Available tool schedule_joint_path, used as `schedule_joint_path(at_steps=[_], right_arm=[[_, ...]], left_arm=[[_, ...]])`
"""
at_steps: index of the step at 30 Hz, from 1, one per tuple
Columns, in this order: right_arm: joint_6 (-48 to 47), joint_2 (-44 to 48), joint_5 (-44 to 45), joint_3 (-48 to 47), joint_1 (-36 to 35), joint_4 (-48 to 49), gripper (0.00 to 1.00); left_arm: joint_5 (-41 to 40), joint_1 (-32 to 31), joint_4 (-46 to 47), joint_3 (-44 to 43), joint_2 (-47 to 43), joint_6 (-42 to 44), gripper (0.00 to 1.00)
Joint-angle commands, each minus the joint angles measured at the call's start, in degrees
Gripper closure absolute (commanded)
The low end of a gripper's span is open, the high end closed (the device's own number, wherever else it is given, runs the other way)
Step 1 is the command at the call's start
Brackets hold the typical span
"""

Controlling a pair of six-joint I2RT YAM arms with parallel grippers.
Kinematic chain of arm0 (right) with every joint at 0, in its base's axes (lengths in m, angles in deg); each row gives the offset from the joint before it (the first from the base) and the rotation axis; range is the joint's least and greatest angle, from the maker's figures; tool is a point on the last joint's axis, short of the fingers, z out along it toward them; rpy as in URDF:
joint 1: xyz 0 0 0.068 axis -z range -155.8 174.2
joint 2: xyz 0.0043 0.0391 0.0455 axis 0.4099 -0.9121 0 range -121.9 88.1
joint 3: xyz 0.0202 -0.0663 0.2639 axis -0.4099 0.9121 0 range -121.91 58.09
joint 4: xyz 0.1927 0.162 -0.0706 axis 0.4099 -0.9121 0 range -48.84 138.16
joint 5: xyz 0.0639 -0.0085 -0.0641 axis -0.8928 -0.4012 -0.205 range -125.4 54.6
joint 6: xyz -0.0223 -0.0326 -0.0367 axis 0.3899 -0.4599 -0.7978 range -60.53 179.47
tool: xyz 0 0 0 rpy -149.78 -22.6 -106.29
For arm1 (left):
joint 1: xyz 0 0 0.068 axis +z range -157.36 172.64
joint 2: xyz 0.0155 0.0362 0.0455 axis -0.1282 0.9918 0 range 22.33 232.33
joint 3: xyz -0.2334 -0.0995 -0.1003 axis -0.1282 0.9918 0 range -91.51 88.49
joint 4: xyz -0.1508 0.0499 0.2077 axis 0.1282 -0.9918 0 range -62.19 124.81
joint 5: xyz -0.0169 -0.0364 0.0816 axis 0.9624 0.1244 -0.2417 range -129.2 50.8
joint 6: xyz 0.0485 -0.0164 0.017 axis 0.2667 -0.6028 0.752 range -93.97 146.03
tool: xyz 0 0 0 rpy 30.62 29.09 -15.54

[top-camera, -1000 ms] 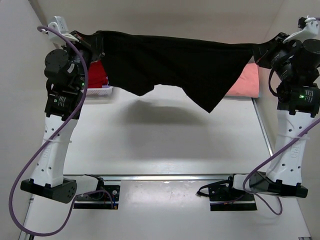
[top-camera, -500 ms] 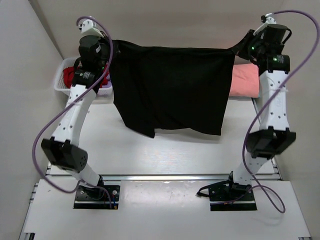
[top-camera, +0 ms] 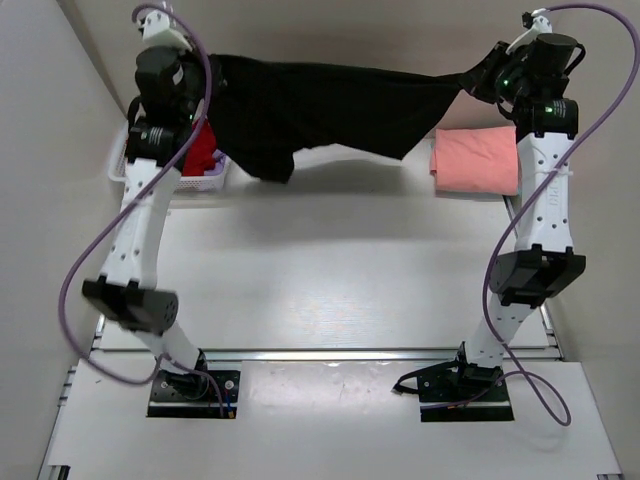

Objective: Fold and stack the t-shirts
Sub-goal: Flatten out the tshirt, then grap the side of the flattened tshirt closest away from the robot with both arms

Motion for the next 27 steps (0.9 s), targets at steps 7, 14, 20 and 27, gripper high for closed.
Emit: schedule_joint_path(at_steps=[7,14,20,27], right_arm=[[-4.2,8.4,-3.3,29.1,0.9,-3.5,1.00],[-3.5,16.6,-1.7,60.2,2.1,1.0,1.00],[-4.2,21.5,1.4,75.0,2.0,-2.2,1.00],[-5.2,25.1,3.1,80.4,1.0,-9.8,1.00]], left_arm=[[4.9,-1.3,4.4,54.2,-30.0,-12.7,1.00],[10.6,-3.3,2.6,80.3,-37.4,-17.2,1.00],[13.8,-1.9,-0.9,90.3,-43.1,-18.1,1.00],[16.5,-2.4,-6.4,92.9,-48.1,-19.4,1.00]])
